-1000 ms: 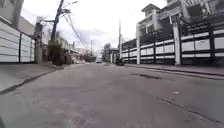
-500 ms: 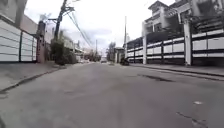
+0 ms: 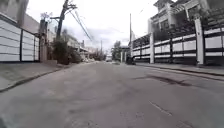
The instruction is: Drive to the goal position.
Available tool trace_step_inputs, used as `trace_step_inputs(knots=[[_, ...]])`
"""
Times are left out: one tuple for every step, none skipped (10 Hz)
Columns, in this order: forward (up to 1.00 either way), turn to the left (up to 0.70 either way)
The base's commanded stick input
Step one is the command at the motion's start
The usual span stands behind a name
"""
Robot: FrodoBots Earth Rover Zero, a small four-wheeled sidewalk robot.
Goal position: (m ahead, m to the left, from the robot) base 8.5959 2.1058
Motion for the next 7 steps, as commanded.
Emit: trace_step_inputs(knots=[[1.00,0.03],[1.00,0.03],[1.00,0.03],[1.00,0.03],[1.00,0.03],[1.00,0.03],[1.00,0.03]])
